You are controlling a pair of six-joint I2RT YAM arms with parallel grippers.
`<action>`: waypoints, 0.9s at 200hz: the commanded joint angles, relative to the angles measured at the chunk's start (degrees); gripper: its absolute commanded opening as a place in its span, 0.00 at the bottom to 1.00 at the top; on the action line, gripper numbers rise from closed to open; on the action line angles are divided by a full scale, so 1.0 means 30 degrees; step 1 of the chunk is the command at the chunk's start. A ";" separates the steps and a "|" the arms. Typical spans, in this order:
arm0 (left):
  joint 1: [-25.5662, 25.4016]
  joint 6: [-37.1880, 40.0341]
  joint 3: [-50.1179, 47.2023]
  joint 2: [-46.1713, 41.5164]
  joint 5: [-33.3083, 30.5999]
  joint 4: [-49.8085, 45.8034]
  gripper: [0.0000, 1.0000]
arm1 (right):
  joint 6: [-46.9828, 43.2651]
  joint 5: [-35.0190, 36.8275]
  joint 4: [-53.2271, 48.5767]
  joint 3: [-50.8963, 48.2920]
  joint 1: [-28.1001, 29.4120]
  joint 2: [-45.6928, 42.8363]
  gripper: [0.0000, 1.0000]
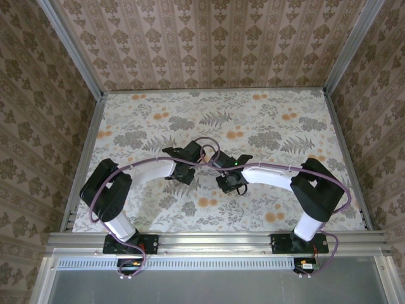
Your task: Unlock with the key
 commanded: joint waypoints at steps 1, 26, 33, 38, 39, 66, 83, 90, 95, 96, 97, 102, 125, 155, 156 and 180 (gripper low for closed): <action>0.0343 -0.1006 0.0251 -0.0144 -0.0001 -0.0510 0.22 | -0.0389 0.1243 -0.0480 0.0527 0.0328 0.0442 0.23; 0.0487 -0.1194 0.0082 -0.0014 0.0351 -0.0219 0.23 | -0.0161 0.1836 -0.0775 0.0472 0.0538 0.0534 0.22; 0.0495 -0.1194 0.0053 0.0053 0.0421 -0.0190 0.23 | -0.0103 0.1854 -0.0813 0.0451 0.0583 0.0534 0.22; 0.0487 -0.1187 0.0046 0.0110 0.0447 -0.0175 0.23 | -0.0054 0.1847 -0.0828 0.0416 0.0586 0.0560 0.22; 0.0501 -0.1191 0.0027 0.0115 0.0440 -0.0179 0.23 | -0.0062 0.1840 -0.0821 0.0415 0.0593 0.0562 0.22; 0.0512 -0.1253 -0.0013 0.0339 0.0455 -0.0134 0.27 | -0.0073 0.2123 -0.0929 0.0475 0.0773 0.0919 0.21; 0.0486 -0.1280 -0.0064 0.0310 0.0436 -0.0080 0.28 | -0.0019 0.2199 -0.0931 0.0425 0.0864 0.1061 0.15; 0.0519 -0.1268 -0.0105 0.0296 0.0449 -0.0047 0.29 | 0.0032 0.2262 -0.0938 0.0399 0.0872 0.1060 0.13; 0.0523 -0.1267 -0.0108 0.0267 0.0448 -0.0042 0.28 | 0.0074 0.2365 -0.0974 0.0384 0.0911 0.1025 0.12; 0.0519 -0.1260 -0.0109 0.0267 0.0440 -0.0054 0.29 | 0.0076 0.2392 -0.0982 0.0399 0.0917 0.1014 0.12; 0.0518 -0.1271 -0.0109 0.0266 0.0436 -0.0059 0.29 | 0.0076 0.2405 -0.0986 0.0406 0.0920 0.1008 0.12; 0.0523 -0.1271 -0.0109 0.0239 0.0484 -0.0043 0.29 | 0.0082 0.2510 -0.1058 0.0392 0.0965 0.0981 0.11; 0.0520 -0.1280 -0.0149 0.0022 0.0483 -0.0064 0.30 | 0.0135 0.2929 -0.1215 0.0373 0.1069 0.0432 0.03; 0.0516 -0.1014 0.0058 -0.0423 0.0432 -0.0335 0.34 | 0.0165 0.2717 -0.1785 0.0556 0.1125 -0.1070 0.00; 0.0516 -0.1014 0.0065 -0.0445 0.0432 -0.0347 0.35 | 0.0165 0.2700 -0.1797 0.0558 0.1097 -0.1176 0.00; 0.0529 -0.0734 0.0012 -0.0757 0.0692 -0.0152 0.41 | 0.0224 0.2155 -0.2395 0.0770 0.1039 -0.3006 0.00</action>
